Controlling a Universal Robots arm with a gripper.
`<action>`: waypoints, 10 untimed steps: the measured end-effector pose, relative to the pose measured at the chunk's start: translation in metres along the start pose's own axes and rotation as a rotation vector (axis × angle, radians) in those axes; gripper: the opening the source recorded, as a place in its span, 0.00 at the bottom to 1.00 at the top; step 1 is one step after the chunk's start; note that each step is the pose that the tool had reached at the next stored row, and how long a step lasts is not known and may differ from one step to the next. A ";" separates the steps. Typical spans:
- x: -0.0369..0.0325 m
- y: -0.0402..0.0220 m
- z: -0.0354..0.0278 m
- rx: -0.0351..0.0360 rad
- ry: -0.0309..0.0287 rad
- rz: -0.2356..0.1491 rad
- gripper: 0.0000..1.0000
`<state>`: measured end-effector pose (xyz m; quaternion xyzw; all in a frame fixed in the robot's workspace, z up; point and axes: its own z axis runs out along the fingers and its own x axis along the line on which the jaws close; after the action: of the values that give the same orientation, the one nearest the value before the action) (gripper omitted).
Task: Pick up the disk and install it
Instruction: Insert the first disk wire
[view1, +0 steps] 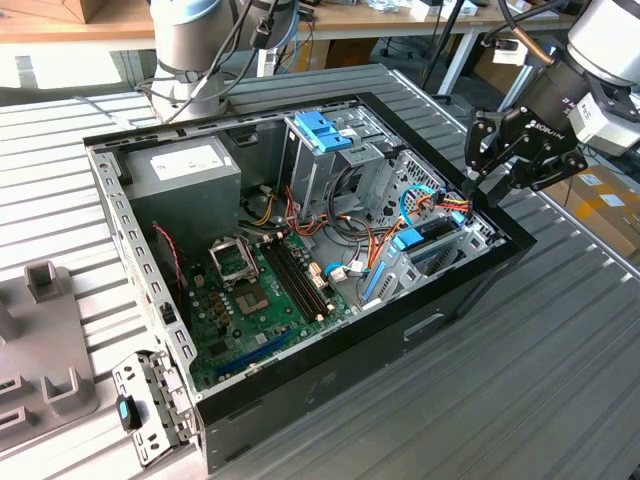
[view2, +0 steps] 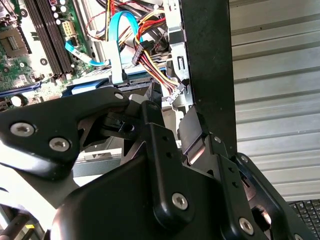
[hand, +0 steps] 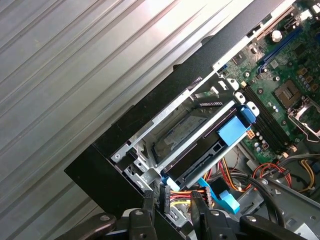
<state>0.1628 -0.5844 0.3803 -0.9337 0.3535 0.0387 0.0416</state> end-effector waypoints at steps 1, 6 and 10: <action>0.0000 0.0000 0.0002 0.0000 0.0000 0.000 0.42; 0.0001 0.0000 0.0010 0.0000 0.0000 0.000 0.42; 0.0003 0.0001 0.0026 0.0000 0.0000 0.000 0.42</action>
<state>0.1628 -0.5844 0.3777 -0.9337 0.3535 0.0387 0.0416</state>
